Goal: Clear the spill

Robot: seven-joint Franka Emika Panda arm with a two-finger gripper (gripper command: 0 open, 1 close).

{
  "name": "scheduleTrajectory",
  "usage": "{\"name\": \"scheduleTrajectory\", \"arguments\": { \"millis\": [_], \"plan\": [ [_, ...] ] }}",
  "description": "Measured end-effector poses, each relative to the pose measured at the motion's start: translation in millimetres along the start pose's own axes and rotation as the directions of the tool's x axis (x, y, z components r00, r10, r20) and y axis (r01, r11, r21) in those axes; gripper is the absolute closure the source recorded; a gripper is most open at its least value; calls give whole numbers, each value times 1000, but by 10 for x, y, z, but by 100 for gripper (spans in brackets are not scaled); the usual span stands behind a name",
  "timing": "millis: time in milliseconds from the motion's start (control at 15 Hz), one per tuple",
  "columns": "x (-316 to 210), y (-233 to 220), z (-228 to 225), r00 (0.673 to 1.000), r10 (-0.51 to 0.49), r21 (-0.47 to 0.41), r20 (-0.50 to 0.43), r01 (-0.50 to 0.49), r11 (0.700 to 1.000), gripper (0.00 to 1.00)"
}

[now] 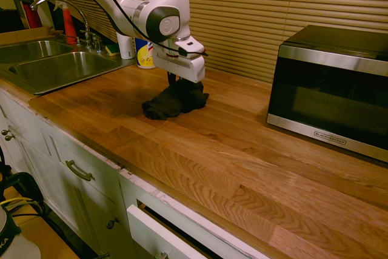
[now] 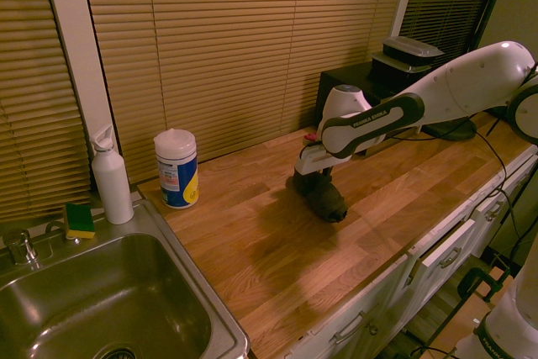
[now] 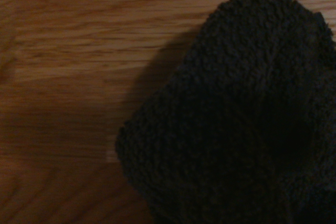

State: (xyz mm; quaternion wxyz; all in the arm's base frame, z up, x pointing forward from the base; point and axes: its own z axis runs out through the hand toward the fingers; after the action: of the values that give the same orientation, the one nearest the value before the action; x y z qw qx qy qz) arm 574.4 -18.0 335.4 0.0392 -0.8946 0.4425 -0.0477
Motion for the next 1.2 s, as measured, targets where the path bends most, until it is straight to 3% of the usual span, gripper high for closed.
{"name": "scheduleTrajectory", "arguments": {
  "millis": [267, 533, 1200],
  "plan": [
    [105, 94, -8, 1000, 13, -1, 4, -12, 1000, 100],
    [-59, -38, -6, 999, -37, -22, -15, 36, 999, 100],
    [-1300, -770, -5, 984, -174, -80, -28, 172, 982, 100]
  ]
}}
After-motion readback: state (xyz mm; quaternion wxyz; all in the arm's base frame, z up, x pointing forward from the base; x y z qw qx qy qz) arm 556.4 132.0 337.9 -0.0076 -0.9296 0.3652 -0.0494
